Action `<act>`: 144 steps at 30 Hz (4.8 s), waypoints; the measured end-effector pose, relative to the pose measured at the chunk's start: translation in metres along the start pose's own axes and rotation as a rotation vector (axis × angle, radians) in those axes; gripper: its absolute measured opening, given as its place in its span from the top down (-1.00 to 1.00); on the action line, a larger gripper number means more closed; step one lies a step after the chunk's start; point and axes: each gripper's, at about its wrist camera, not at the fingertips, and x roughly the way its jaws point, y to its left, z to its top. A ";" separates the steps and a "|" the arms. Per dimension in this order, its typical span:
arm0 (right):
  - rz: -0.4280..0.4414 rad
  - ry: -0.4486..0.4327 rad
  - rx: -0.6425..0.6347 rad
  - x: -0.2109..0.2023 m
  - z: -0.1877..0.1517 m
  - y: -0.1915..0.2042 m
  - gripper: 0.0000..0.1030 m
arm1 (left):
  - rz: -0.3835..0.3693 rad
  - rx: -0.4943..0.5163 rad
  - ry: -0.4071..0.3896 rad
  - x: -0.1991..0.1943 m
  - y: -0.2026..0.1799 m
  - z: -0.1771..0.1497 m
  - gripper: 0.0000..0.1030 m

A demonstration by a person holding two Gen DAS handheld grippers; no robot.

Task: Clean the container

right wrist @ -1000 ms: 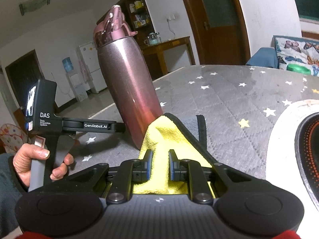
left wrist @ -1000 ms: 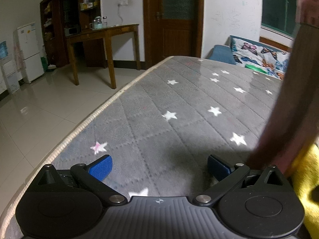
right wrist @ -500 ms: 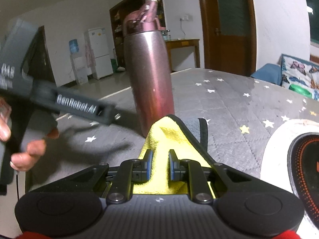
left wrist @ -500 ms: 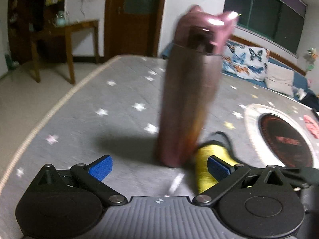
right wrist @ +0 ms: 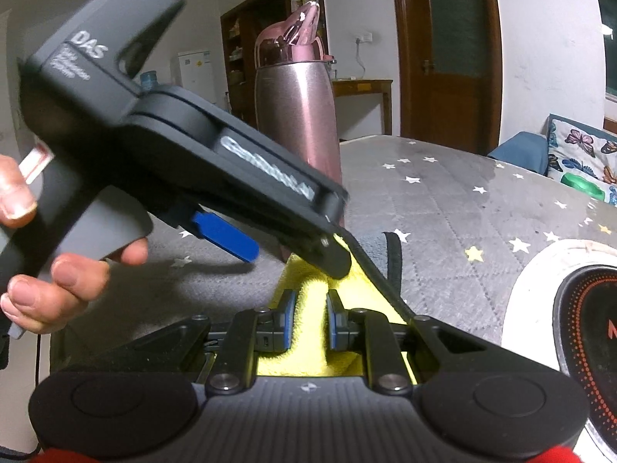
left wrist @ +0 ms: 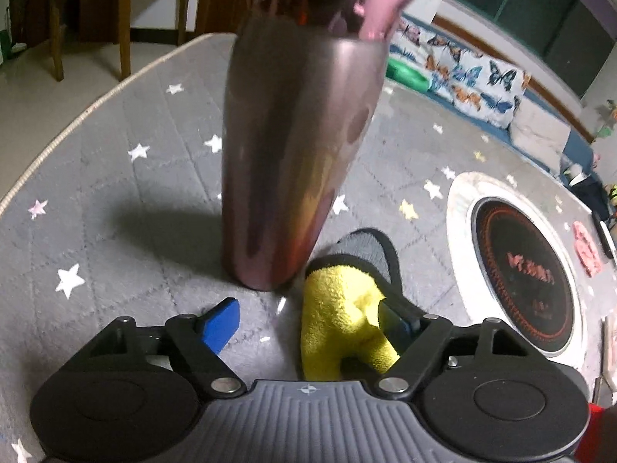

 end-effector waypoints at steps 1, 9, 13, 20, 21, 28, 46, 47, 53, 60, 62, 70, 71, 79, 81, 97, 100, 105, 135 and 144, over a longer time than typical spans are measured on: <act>0.000 0.000 -0.003 0.000 0.000 0.000 0.70 | -0.001 -0.004 0.007 0.003 -0.001 0.001 -0.56; -0.004 0.004 -0.021 -0.003 -0.001 0.003 0.70 | -0.067 -0.051 0.049 0.014 0.001 0.006 0.32; -0.013 0.006 -0.026 -0.005 0.000 0.005 0.70 | -0.097 -0.083 0.048 0.013 0.005 0.005 0.56; -0.028 0.009 -0.023 -0.012 0.000 0.008 0.70 | -0.119 -0.063 0.010 -0.005 -0.001 0.003 0.73; -0.030 0.007 -0.018 -0.013 0.000 0.008 0.70 | -0.117 -0.056 0.002 -0.008 -0.001 0.002 0.74; -0.040 -0.008 -0.011 -0.023 -0.004 0.008 0.70 | -0.159 -0.004 -0.028 -0.022 -0.015 0.001 0.78; -0.114 -0.141 0.003 -0.047 0.009 0.006 0.70 | -0.255 0.015 -0.124 -0.055 -0.025 0.004 0.80; -0.130 -0.161 -0.005 -0.050 0.011 0.008 0.70 | -0.265 0.014 -0.132 -0.057 -0.025 0.005 0.80; -0.124 -0.154 -0.004 -0.043 0.009 -0.001 0.70 | -0.263 0.008 -0.126 -0.053 -0.020 0.004 0.79; -0.092 -0.091 0.019 -0.030 -0.002 -0.002 0.70 | -0.209 0.003 -0.080 -0.038 -0.011 -0.002 0.55; -0.092 -0.084 0.017 -0.027 -0.004 -0.001 0.70 | -0.195 0.001 -0.084 -0.039 -0.009 -0.004 0.26; -0.086 -0.060 0.028 -0.025 -0.011 0.003 0.70 | -0.162 0.002 -0.046 -0.030 -0.013 -0.010 0.28; -0.085 -0.058 0.025 -0.026 -0.012 0.005 0.70 | -0.157 0.001 -0.043 -0.030 -0.013 -0.010 0.29; -0.092 -0.039 0.015 -0.026 -0.007 0.010 0.70 | -0.124 0.011 -0.049 -0.031 -0.018 -0.009 0.70; -0.098 -0.042 0.013 -0.028 -0.008 0.012 0.70 | -0.145 -0.005 -0.059 -0.035 -0.017 -0.008 0.73; -0.245 -0.179 -0.019 -0.052 0.003 0.022 0.69 | -0.274 -0.069 -0.185 -0.060 -0.029 -0.001 0.74; -0.297 -0.161 -0.030 -0.045 0.001 0.023 0.69 | -0.302 -0.079 -0.155 -0.058 -0.029 -0.003 0.75; -0.309 -0.167 -0.031 -0.044 0.003 0.029 0.69 | -0.348 -0.103 -0.128 -0.058 -0.025 0.001 0.76; -0.338 -0.148 -0.007 -0.036 -0.003 0.032 0.69 | -0.307 0.146 -0.103 -0.059 -0.053 -0.022 0.78; -0.333 -0.145 0.030 -0.039 -0.004 0.031 0.69 | -0.370 0.162 -0.099 -0.070 -0.054 -0.024 1.00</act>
